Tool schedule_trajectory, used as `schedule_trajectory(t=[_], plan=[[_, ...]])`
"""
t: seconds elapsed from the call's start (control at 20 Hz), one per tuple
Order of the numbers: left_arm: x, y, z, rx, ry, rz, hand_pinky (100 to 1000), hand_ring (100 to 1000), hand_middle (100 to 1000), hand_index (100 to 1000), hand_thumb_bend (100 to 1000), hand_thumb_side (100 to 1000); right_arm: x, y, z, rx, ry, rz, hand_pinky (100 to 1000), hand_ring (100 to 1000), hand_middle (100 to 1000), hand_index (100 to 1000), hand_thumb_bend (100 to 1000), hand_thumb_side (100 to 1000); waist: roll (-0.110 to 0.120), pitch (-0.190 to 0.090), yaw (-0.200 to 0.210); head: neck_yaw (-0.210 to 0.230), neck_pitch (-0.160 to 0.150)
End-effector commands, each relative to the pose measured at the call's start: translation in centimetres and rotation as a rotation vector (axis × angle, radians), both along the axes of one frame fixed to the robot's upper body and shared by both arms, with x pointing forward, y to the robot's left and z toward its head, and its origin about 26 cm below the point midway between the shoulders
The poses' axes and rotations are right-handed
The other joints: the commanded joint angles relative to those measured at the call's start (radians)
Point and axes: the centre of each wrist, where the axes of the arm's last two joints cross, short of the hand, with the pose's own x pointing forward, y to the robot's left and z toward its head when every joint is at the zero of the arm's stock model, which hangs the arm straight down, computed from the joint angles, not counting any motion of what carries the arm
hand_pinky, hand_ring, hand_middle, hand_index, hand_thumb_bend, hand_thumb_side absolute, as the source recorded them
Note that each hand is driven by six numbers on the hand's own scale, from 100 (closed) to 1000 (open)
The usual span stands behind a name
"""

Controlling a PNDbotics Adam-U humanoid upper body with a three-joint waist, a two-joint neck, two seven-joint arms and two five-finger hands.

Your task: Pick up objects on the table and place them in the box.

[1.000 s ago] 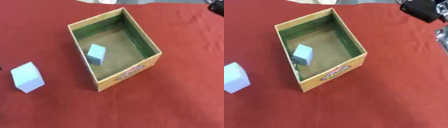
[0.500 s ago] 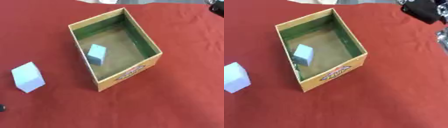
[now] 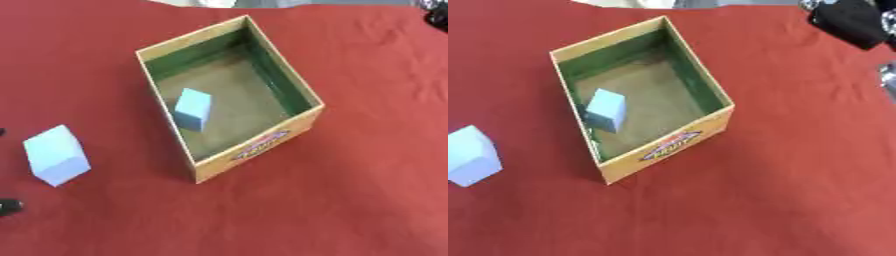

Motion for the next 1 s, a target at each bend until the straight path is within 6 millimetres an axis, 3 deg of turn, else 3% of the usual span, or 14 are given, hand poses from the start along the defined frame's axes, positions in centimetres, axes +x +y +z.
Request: schedule_trajectory(t=[0.05,0.5,1.0], plan=[[-0.1,-0.3,0.9,0.033,0.002,0.011,955,893,793,880,732,681,-0.4,0.0,0.8,-0.008,-0.023,0.0,842,818,700,839,100,565,0.018,-0.006,-0.001,0.005,-0.009],[0.1,-0.7,0.6,0.058,0.058,0.065,939,882,780,867,689,634,-0.3,0.1,0.7,0.013,-0.015,-0.009,842,817,689,836,100,585,0.017,-0.003,-0.004,0.013,-0.01],[1.7,-0.3,-0.4,0.03,0.09,0.115,921,862,757,843,623,604,-0.3,0.1,0.5,0.029,-0.004,-0.013,841,817,685,835,100,601,0.014,-0.001,-0.012,0.02,-0.009]])
